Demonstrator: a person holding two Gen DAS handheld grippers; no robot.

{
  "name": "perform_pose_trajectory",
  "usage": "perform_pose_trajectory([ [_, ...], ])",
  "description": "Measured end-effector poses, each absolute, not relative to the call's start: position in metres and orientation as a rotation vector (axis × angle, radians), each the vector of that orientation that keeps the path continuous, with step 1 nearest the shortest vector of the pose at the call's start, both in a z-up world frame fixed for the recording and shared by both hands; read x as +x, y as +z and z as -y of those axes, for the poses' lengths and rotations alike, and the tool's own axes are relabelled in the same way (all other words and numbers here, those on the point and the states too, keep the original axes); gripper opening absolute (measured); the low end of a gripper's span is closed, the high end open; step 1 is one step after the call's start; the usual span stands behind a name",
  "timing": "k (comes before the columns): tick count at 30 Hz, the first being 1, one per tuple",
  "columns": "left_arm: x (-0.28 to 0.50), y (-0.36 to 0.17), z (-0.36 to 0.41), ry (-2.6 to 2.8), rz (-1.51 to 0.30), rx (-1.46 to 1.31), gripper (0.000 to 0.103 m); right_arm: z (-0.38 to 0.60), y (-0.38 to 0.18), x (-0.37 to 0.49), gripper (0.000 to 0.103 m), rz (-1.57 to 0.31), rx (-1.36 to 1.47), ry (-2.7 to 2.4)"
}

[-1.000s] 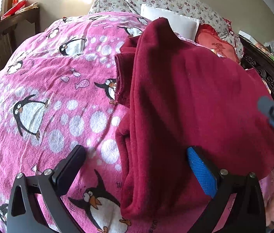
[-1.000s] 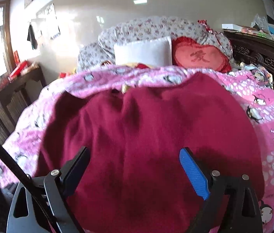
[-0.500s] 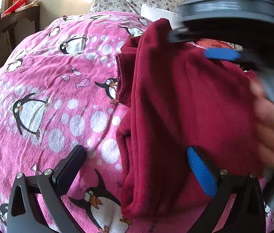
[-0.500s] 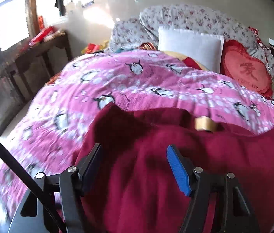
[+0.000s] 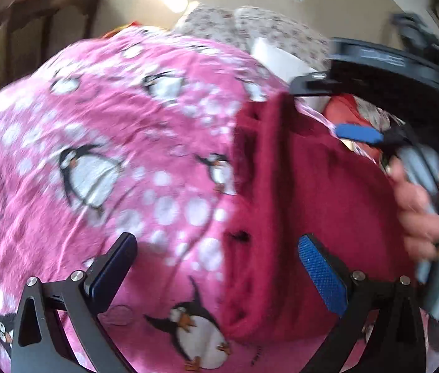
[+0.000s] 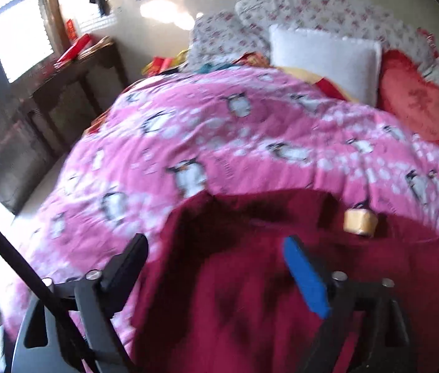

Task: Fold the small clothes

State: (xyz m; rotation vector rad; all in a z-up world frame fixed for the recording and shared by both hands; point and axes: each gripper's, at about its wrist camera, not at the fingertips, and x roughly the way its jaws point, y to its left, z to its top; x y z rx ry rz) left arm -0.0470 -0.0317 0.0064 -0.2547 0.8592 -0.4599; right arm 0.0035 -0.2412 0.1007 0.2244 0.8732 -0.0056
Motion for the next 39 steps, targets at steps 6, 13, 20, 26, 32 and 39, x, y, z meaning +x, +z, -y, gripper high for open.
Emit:
perform_pose_trajectory([
  [6, -0.045, 0.003, 0.057, -0.416, -0.883, -0.122, 0.103, 0.193, 0.087, 0.039, 0.096, -0.989, 0.013, 0.0],
  [13, -0.044, 0.005, 0.062, -0.509, -0.87, -0.151, 0.099, 0.181, 0.051, 0.07, 0.06, -1.059, -0.138, -0.088],
  [20, -0.063, 0.016, 0.067, -0.696, -0.855, -0.166, 0.02, 0.22, 0.101, 0.01, 0.014, -0.879, 0.047, 0.027],
  [26, -0.113, 0.08, 0.095, -0.802, -0.767, -0.062, 0.019, 0.26, 0.159, -0.055, 0.013, -0.746, 0.08, 0.025],
  [32, -0.155, 0.111, 0.177, -0.96, -0.762, 0.062, 0.019, 0.326, 0.19, -0.108, 0.013, -0.674, 0.104, -0.054],
  [39, -0.191, 0.096, 0.287, -1.039, -0.79, 0.22, 0.02, 0.418, 0.169, -0.147, 0.012, -0.716, 0.124, -0.215],
])
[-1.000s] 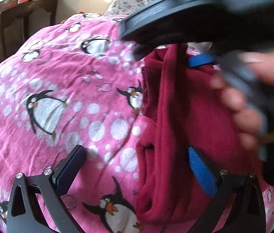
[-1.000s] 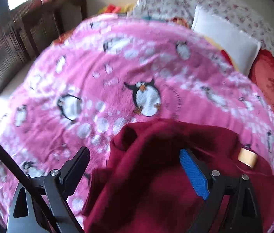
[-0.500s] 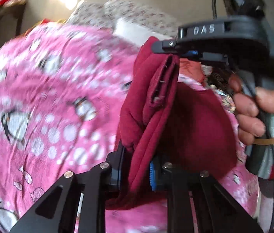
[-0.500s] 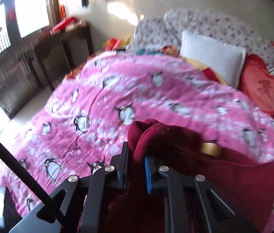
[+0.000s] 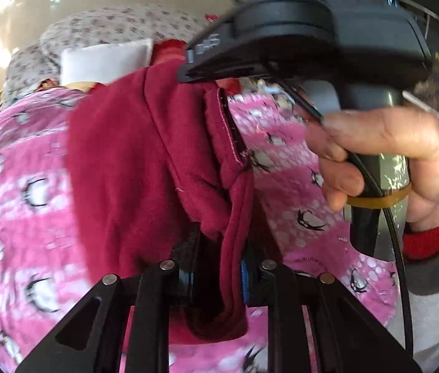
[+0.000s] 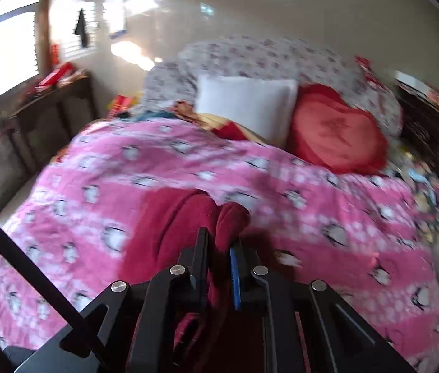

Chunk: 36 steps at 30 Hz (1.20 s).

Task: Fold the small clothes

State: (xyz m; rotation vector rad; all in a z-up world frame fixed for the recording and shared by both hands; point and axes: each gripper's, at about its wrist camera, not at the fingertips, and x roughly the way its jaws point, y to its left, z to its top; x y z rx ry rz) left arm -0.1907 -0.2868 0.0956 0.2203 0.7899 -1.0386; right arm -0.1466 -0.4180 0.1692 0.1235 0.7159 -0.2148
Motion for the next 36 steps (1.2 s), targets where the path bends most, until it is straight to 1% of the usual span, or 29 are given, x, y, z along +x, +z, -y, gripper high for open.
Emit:
perform_pose_trajectory([
  [4, -0.202, 0.069, 0.324, -1.008, -0.841, 0.281, 0.02, 0.457, 0.126, -0.141, 0.012, -0.79, 0.156, -0.302],
  [6, -0.206, 0.063, 0.33, -1.001, -0.831, 0.298, 0.023, 0.465, 0.102, -0.136, 0.012, -0.82, 0.173, -0.315],
  [7, -0.21, 0.065, 0.33, -1.007, -0.82, 0.308, 0.026, 0.467, 0.097, -0.135, 0.012, -0.823, 0.176, -0.317],
  [9, -0.218, 0.075, 0.322, -1.041, -0.824, 0.323, 0.04, 0.47, 0.096, -0.138, 0.015, -0.806, 0.19, -0.318],
  [10, -0.219, 0.081, 0.317, -1.056, -0.829, 0.328, 0.043, 0.473, 0.101, -0.143, 0.025, -0.79, 0.202, -0.321],
  [11, -0.221, 0.09, 0.306, -1.062, -0.816, 0.341, 0.051, 0.474, 0.107, -0.149, 0.028, -0.777, 0.214, -0.325],
  [12, -0.225, 0.098, 0.295, -1.054, -0.792, 0.356, 0.064, 0.477, 0.117, -0.16, 0.032, -0.755, 0.235, -0.334],
  [13, -0.225, 0.105, 0.285, -1.037, -0.757, 0.364, 0.07, 0.478, 0.123, -0.169, 0.032, -0.738, 0.249, -0.338],
  [14, -0.22, 0.115, 0.266, -1.011, -0.706, 0.362, 0.079, 0.478, 0.13, -0.179, 0.033, -0.722, 0.261, -0.337],
  [15, -0.216, 0.122, 0.255, -0.987, -0.679, 0.36, 0.08, 0.476, 0.136, -0.193, 0.041, -0.707, 0.281, -0.329],
  [16, -0.208, 0.128, 0.243, -0.97, -0.665, 0.353, 0.08, 0.473, 0.138, -0.204, 0.057, -0.702, 0.3, -0.316],
  [17, -0.204, 0.132, 0.236, -0.96, -0.659, 0.347, 0.08, 0.469, 0.139, -0.214, 0.064, -0.702, 0.319, -0.296],
  [18, -0.197, 0.134, 0.23, -0.941, -0.649, 0.342, 0.08, 0.464, 0.137, -0.224, 0.068, -0.703, 0.339, -0.271],
  [20, -0.176, 0.133, 0.225, -0.854, -0.635, 0.33, 0.08, 0.454, 0.129, -0.236, 0.068, -0.723, 0.376, -0.219],
  [25, -0.133, 0.11, 0.236, -0.759, -0.705, 0.316, 0.08, 0.429, 0.092, -0.24, 0.068, -0.794, 0.488, -0.135],
  [26, -0.126, 0.1, 0.242, -0.732, -0.719, 0.336, 0.08, 0.424, 0.086, -0.239, 0.067, -0.805, 0.494, -0.124],
  [27, -0.126, 0.094, 0.247, -0.724, -0.732, 0.345, 0.08, 0.419, 0.081, -0.237, 0.044, -0.811, 0.478, -0.125],
  [28, -0.133, 0.088, 0.248, -0.726, -0.746, 0.354, 0.08, 0.413, 0.078, -0.236, 0.029, -0.81, 0.422, -0.144],
  [29, -0.131, 0.08, 0.253, -0.73, -0.764, 0.363, 0.08, 0.406, 0.077, -0.237, 0.029, -0.805, 0.354, -0.165],
  [31, -0.136, 0.068, 0.26, -0.74, -0.776, 0.372, 0.08, 0.404, 0.075, -0.245, 0.027, -0.792, 0.316, -0.195],
  [33, -0.14, 0.062, 0.265, -0.764, -0.769, 0.38, 0.08, 0.41, 0.067, -0.251, 0.026, -0.791, 0.315, -0.236],
  [36, -0.143, 0.057, 0.272, -0.756, -0.765, 0.397, 0.08, 0.421, 0.051, -0.25, 0.027, -0.801, 0.389, -0.243],
])
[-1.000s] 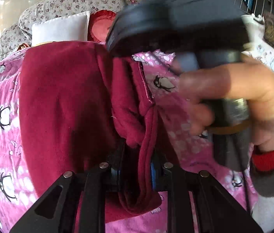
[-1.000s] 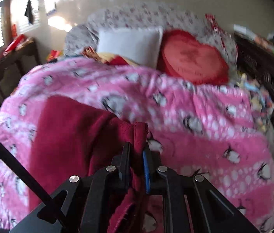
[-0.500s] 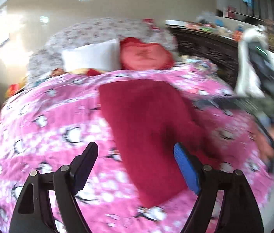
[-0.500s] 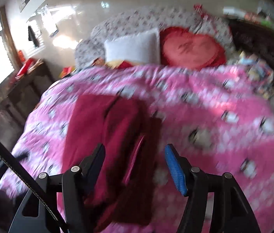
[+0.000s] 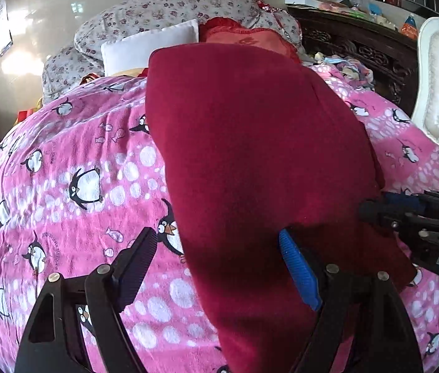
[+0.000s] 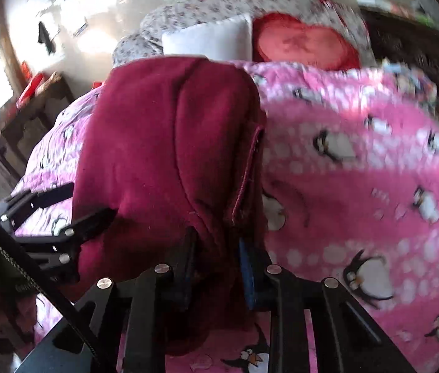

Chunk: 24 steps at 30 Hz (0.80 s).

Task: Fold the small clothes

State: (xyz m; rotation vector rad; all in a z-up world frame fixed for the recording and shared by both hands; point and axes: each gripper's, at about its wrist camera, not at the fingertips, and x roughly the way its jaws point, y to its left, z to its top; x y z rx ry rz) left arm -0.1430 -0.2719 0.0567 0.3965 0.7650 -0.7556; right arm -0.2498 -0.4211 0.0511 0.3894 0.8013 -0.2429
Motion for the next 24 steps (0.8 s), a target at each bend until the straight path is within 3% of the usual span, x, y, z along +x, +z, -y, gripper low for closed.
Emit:
perform_pose_trajectory([
  [10, -0.138, 0.086, 0.256, -0.683, -0.709, 0.351, 0.08, 0.404, 0.12, -0.26, 0.035, -0.628, 0.341, -0.26],
  [16, -0.11, 0.084, 0.267, -0.643, -0.718, 0.329, 0.082, 0.411, 0.107, -0.22, 0.035, -0.648, 0.358, -0.261],
  [20, -0.092, 0.08, 0.28, -0.647, -0.731, 0.321, 0.093, 0.423, 0.091, -0.195, 0.034, -0.708, 0.325, -0.315],
  [24, -0.079, 0.072, 0.292, -0.652, -0.757, 0.327, 0.096, 0.433, 0.077, -0.18, 0.033, -0.748, 0.29, -0.336],
])
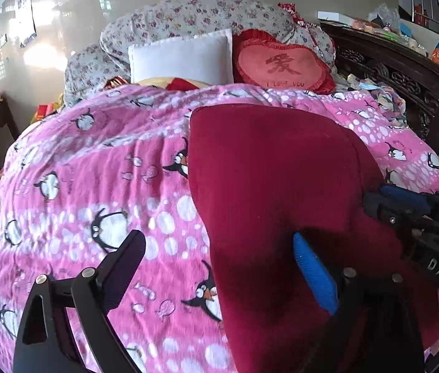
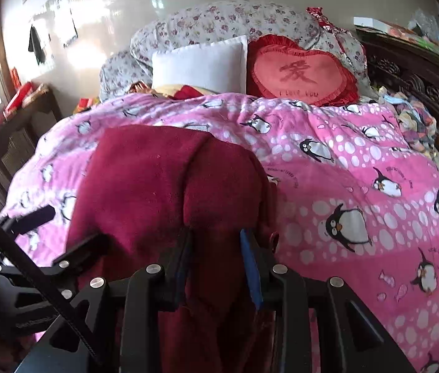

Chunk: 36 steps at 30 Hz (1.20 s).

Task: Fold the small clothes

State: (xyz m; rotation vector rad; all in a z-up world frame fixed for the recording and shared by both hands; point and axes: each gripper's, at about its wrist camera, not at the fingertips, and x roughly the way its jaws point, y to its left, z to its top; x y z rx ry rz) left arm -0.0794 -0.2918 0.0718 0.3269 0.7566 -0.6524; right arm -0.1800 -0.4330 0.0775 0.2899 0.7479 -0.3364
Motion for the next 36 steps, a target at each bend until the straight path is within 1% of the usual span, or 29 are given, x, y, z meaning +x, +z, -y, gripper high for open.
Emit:
perform_pose_trajectory([
  [5, -0.08, 0.071, 0.293, -0.648, -0.758, 0.319, 0.097, 0.435, 0.081, -0.183, 0.033, -0.752, 0.298, -0.328],
  [7, -0.083, 0.073, 0.291, -0.638, -0.746, 0.327, 0.097, 0.428, 0.092, -0.196, 0.035, -0.744, 0.312, -0.329],
  [11, -0.085, 0.073, 0.287, -0.631, -0.752, 0.322, 0.097, 0.399, 0.107, -0.232, 0.035, -0.705, 0.27, -0.294],
  [15, -0.087, 0.071, 0.287, -0.622, -0.751, 0.316, 0.097, 0.387, 0.083, -0.254, 0.035, -0.754, 0.274, -0.318],
  [17, -0.09, 0.069, 0.288, -0.629, -0.753, 0.32, 0.097, 0.396, 0.058, -0.259, 0.045, -0.796, 0.279, -0.377],
  [18, -0.092, 0.069, 0.288, -0.625, -0.753, 0.326, 0.097, 0.404, 0.049, -0.261, 0.052, -0.793, 0.32, -0.379],
  [21, -0.099, 0.074, 0.285, -0.614, -0.748, 0.337, 0.097, 0.416, 0.054, -0.271, 0.053, -0.758, 0.442, -0.339],
  [27, -0.118, 0.085, 0.266, -0.606, -0.736, 0.304, 0.097, 0.393, 0.095, -0.284, 0.054, -0.662, 0.35, -0.373],
  [35, -0.137, 0.083, 0.244, -0.593, -0.743, 0.279, 0.097, 0.374, 0.101, -0.276, 0.056, -0.654, 0.339, -0.358],
  [36, -0.138, 0.083, 0.241, -0.593, -0.746, 0.273, 0.097, 0.372, 0.102, -0.276, 0.059, -0.651, 0.337, -0.354],
])
